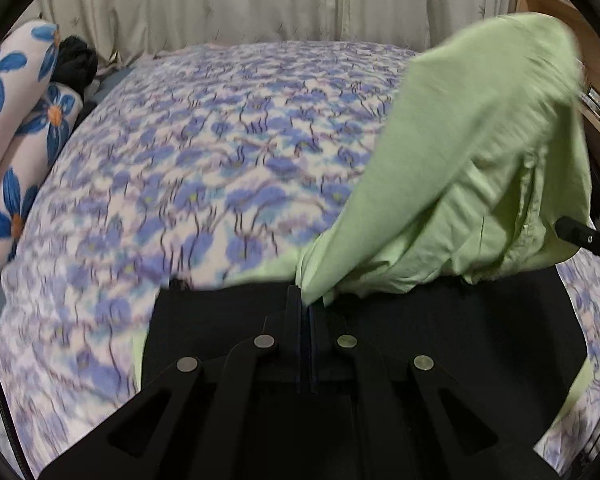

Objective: Fold large clothes
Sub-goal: 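Lay the green hood down over the black folded body with both grippers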

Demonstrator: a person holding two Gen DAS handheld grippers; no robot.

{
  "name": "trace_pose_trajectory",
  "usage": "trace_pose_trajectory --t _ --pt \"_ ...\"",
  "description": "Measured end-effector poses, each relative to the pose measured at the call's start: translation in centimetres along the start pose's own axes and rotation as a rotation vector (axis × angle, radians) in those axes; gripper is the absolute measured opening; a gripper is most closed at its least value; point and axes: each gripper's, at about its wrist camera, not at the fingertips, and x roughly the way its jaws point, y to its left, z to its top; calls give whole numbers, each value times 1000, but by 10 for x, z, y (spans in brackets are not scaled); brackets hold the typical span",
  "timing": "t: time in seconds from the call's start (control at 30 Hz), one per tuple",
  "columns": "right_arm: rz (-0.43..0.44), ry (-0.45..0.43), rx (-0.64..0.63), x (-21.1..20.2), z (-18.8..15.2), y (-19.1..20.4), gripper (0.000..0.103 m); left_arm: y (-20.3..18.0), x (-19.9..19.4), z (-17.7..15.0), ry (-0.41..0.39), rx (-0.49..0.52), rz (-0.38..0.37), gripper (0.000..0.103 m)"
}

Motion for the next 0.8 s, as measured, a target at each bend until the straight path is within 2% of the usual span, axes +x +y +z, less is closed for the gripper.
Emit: trace_pose_trajectory --t 0.13,0.27,0.4,0.53,0.67,0.8 --pt "-23 38 11 -4 -36 -5 6 8 -7 -35 31 -37 -9 1" --pt "-68 101 -3 -1 -72 -8 13 19 -11 -69 66 -64 -8 2" --pt "-115 146 -19 -3 -104 -7 13 26 -16 -105 118 -83 -25 4" --pt "-98 157 11 -10 -124 -9 16 29 -18 -129 146 -100 -68 8" --pt "-56 146 51 -22 -139 -6 37 26 -21 -140 145 -121 -124 15" --pt "17 145 86 -25 -149 1 38 21 -23 -142 131 -163 -237 18"
